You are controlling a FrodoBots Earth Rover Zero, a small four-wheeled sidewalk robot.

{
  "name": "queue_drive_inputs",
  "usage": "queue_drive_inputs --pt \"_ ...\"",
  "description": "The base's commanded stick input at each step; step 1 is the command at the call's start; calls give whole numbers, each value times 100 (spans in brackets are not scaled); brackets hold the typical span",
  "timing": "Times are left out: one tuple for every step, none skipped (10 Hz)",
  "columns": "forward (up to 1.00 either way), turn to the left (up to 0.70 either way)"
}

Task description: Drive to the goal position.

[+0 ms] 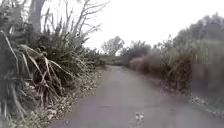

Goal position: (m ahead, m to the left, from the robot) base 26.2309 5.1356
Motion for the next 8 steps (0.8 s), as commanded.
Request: queue_drive_inputs --pt "100 0" --pt "100 0" --pt "100 0" --pt "100 0" --pt "100 0" --pt "100 0" --pt "100 0" --pt "100 0"
